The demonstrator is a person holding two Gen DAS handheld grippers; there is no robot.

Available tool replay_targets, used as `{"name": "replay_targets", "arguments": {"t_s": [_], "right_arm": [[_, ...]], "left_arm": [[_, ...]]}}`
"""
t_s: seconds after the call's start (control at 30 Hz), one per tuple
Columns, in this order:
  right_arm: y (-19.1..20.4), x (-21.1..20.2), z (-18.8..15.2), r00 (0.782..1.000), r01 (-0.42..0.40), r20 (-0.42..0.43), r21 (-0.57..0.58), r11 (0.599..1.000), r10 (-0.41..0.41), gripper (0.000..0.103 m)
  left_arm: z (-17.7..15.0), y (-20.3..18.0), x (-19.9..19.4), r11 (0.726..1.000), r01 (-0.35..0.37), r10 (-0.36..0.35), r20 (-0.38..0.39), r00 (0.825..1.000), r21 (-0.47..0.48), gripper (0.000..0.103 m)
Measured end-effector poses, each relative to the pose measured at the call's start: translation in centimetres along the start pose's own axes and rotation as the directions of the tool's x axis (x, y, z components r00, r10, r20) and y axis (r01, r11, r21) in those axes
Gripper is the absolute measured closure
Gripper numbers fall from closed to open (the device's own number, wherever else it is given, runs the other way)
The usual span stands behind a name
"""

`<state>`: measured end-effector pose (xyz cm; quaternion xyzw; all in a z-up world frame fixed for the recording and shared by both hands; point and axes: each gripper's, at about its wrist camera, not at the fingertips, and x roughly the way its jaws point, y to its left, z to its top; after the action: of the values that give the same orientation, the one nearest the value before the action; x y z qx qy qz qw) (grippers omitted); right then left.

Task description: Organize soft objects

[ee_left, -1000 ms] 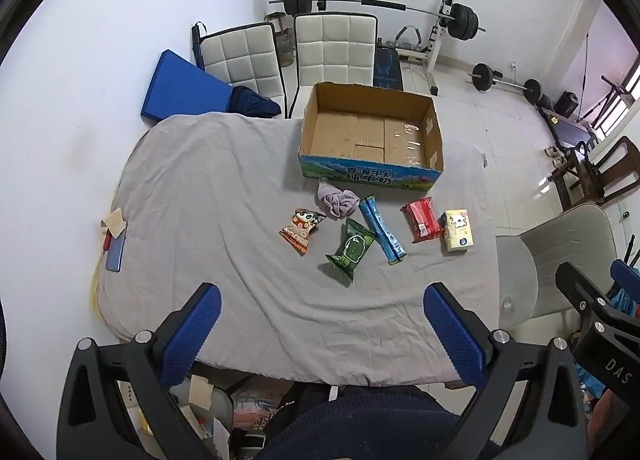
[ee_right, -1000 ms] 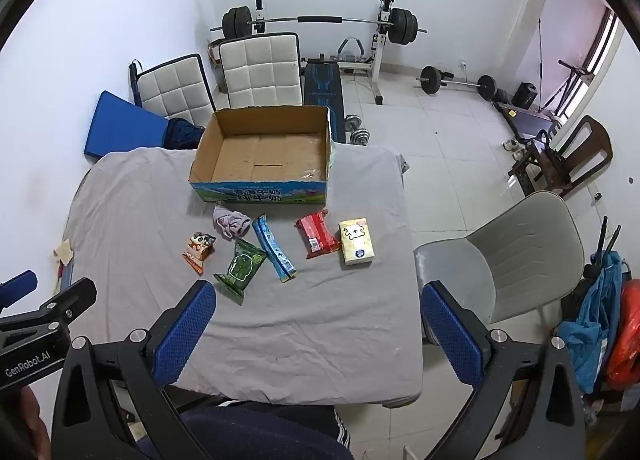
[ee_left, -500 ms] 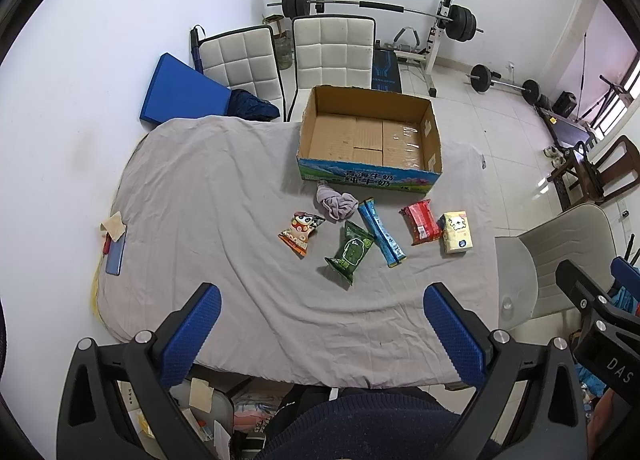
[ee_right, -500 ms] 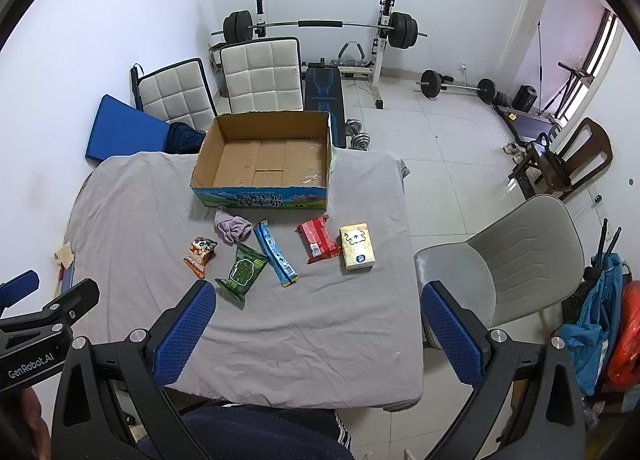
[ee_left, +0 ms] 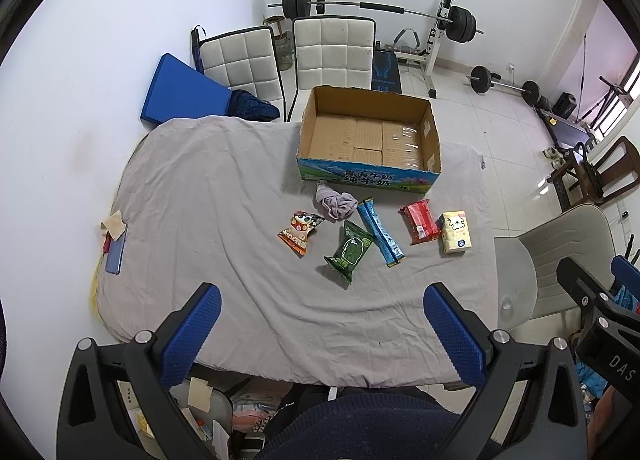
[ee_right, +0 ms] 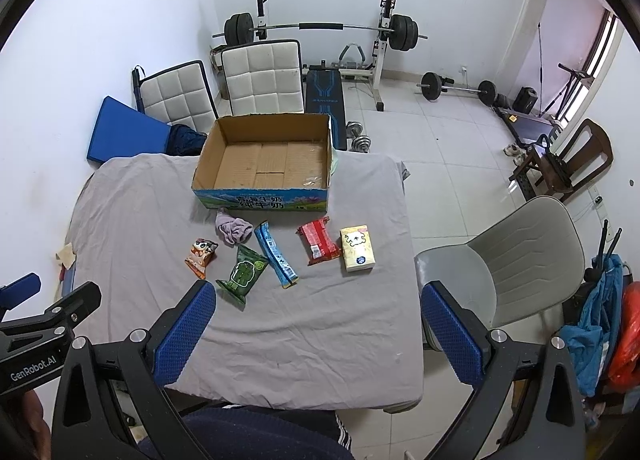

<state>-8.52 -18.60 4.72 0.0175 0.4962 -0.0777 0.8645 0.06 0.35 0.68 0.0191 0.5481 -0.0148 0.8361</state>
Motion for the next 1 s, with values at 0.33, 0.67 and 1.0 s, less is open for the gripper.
{"name": "replay_targets", "arguments": {"t_s": [0.33,0.67,1.0], "right_arm": [[-0.01,-0.06,0.01,1.000,-0.002,0.003,0.002,1.000,0.002,0.000],[-0.20,-0.71,-0.12,1.000,-0.002,0.015,0.002,1.000,0.002,0.000],[-0.21,-0.81,-0.14,1.000,-0.003,0.016,0.002,1.000,0.003,0.000]], "left_arm": [[0.00,-0.49,-0.42,1.000,-0.001,0.001,0.009,1.000,-0.003,0.000],[0.05,-0.53,-0.54,1.000,-0.002,0.002,0.011,1.000,-0.004,0.000],[0.02,-0.54,-0.60,1.000,0.001,-0.001,0.011,1.000,-0.006,0.000]]}}
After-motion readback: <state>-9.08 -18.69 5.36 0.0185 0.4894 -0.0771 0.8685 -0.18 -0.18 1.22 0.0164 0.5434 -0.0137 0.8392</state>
